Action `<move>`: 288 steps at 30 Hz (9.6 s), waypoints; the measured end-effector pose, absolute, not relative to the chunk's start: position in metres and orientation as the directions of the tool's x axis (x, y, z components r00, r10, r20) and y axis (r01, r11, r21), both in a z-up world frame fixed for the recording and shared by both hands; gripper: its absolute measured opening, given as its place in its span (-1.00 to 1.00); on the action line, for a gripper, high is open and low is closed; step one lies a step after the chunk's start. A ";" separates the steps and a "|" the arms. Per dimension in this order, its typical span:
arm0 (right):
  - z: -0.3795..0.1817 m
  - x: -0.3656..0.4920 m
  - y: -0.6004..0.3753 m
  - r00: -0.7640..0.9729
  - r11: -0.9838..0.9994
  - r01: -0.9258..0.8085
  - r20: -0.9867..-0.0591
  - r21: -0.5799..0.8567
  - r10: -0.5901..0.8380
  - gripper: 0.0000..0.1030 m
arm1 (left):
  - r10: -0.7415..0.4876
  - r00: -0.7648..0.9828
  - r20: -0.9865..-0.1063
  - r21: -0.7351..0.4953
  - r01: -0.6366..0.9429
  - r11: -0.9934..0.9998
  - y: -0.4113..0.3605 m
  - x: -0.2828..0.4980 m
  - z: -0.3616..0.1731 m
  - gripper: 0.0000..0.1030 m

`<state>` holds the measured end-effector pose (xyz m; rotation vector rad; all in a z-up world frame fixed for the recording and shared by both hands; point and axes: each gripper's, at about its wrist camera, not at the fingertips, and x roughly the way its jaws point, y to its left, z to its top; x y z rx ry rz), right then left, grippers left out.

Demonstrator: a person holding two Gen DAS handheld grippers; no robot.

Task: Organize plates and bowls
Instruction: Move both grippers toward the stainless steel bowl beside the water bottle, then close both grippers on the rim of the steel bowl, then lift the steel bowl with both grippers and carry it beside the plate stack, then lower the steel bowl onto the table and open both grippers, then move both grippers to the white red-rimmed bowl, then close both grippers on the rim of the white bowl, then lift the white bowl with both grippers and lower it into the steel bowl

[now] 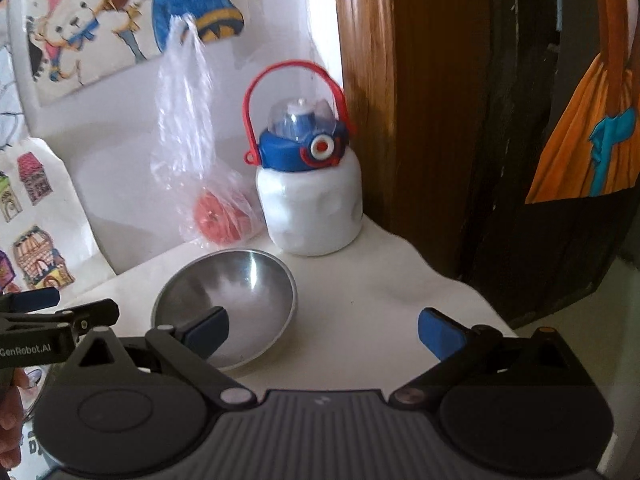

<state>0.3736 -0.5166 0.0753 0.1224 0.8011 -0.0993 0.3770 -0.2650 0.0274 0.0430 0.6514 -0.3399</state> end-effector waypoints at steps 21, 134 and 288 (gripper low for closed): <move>0.040 0.409 -0.509 0.622 0.987 0.143 -0.783 0.076 -0.029 0.64 | -0.353 0.668 -0.655 -0.170 0.325 0.931 -0.291 0.418 -0.004 0.95; 0.073 0.179 -0.298 0.401 0.963 -0.165 -0.877 0.215 0.265 -0.64 | -0.314 0.546 -0.776 -0.181 0.285 0.941 -0.060 0.161 0.022 -0.78; 0.092 0.189 -0.399 0.820 0.892 0.082 -0.539 0.444 0.193 -0.65 | -0.484 0.523 -0.702 -0.304 0.394 0.867 -0.192 0.249 0.043 -0.79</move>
